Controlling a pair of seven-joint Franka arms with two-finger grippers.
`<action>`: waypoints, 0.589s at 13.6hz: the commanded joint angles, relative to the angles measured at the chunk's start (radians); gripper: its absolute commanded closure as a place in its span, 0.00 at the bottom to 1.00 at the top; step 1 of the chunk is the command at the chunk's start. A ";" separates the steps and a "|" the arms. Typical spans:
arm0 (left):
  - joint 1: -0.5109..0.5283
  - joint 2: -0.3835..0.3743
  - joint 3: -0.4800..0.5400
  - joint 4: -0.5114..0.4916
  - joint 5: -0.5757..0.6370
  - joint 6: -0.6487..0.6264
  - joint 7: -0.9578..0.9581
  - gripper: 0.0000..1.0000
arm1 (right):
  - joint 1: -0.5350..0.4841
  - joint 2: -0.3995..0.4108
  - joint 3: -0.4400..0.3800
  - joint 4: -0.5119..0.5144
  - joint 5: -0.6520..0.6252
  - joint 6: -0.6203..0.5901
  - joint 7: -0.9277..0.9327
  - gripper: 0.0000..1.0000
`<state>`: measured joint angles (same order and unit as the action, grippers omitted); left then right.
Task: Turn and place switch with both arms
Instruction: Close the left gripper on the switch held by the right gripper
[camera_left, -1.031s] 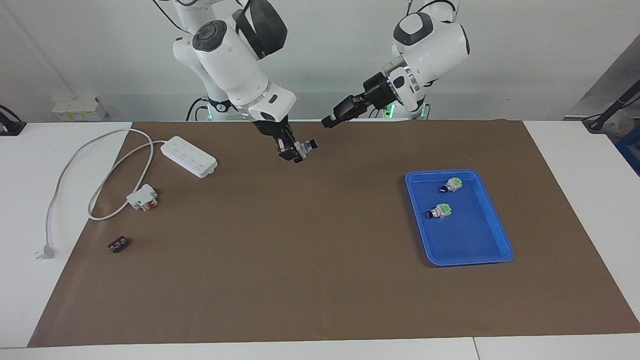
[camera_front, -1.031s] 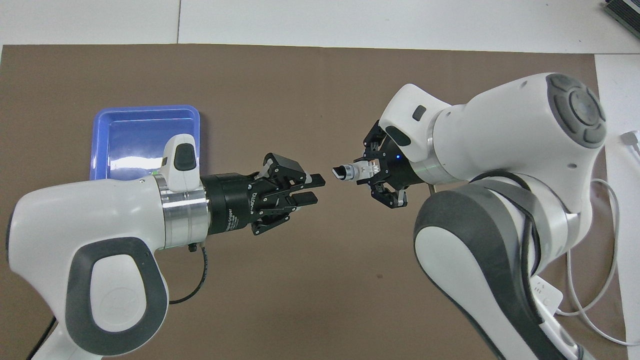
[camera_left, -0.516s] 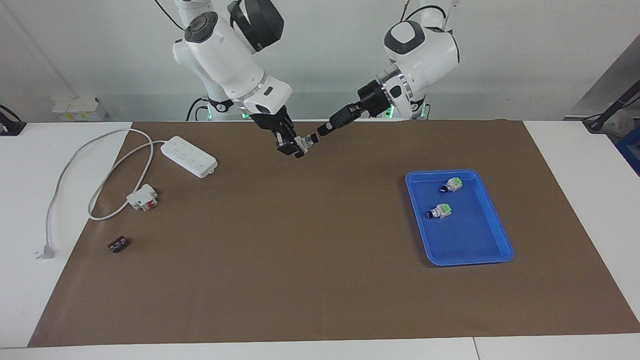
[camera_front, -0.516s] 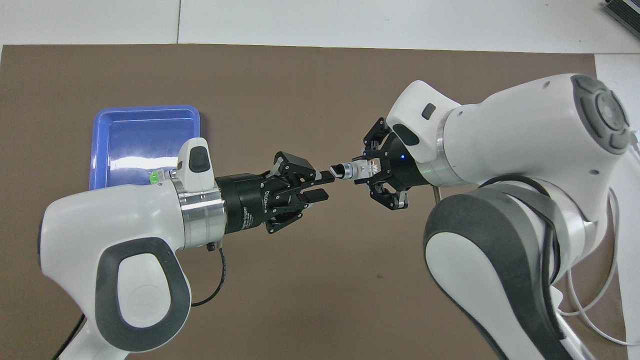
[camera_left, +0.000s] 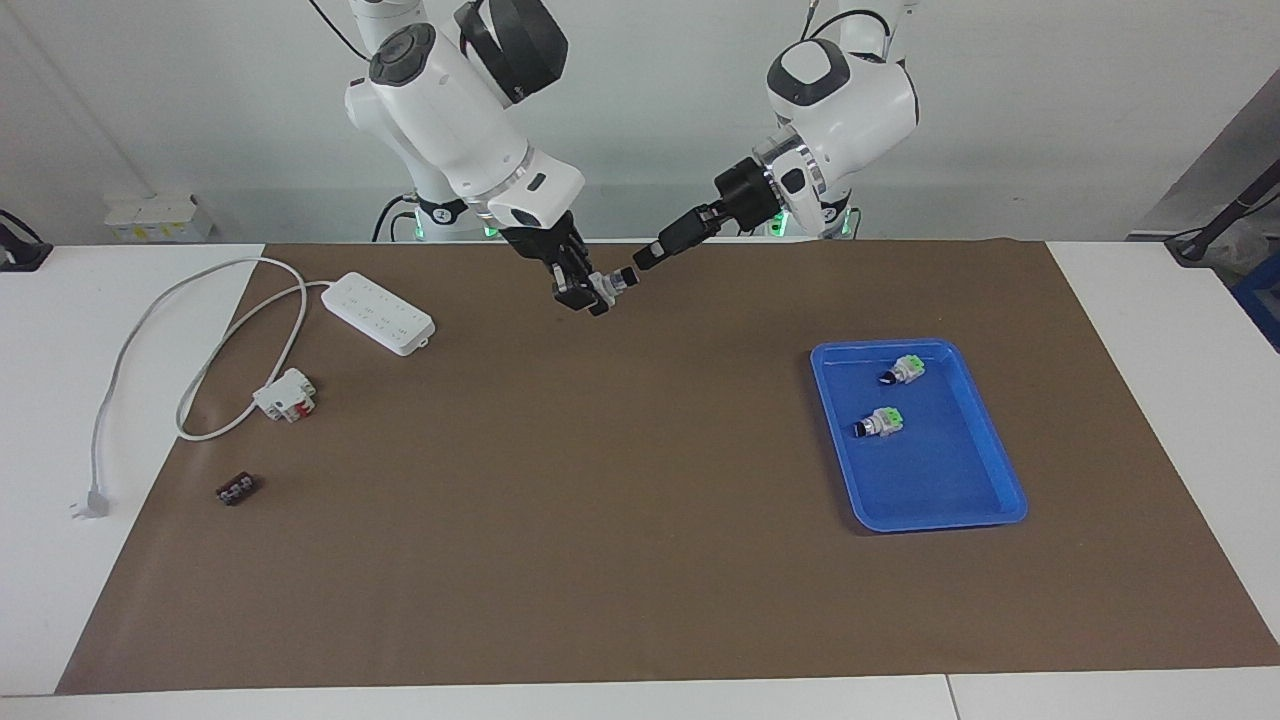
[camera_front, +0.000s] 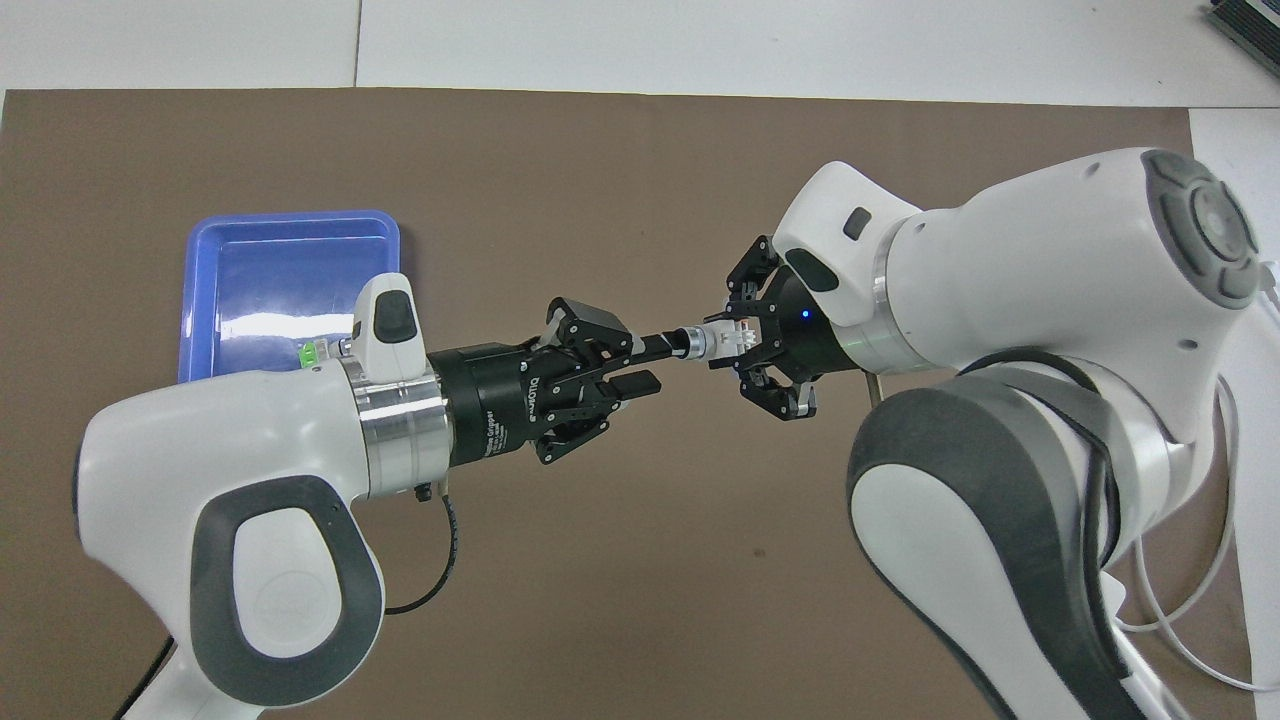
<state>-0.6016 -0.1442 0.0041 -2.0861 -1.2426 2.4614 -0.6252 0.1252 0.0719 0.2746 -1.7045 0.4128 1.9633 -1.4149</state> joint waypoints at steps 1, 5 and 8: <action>-0.053 0.018 0.011 0.012 -0.026 0.066 0.005 0.66 | 0.005 -0.020 -0.014 -0.023 0.034 0.000 -0.033 1.00; -0.061 0.021 0.010 0.017 -0.026 0.070 0.007 0.67 | 0.005 -0.020 -0.014 -0.024 0.034 0.000 -0.038 1.00; -0.070 0.023 0.007 0.017 -0.025 0.074 0.007 0.68 | 0.004 -0.021 -0.014 -0.024 0.034 0.000 -0.039 1.00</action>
<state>-0.6414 -0.1384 0.0038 -2.0857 -1.2437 2.5138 -0.6252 0.1252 0.0720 0.2694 -1.7064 0.4129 1.9620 -1.4243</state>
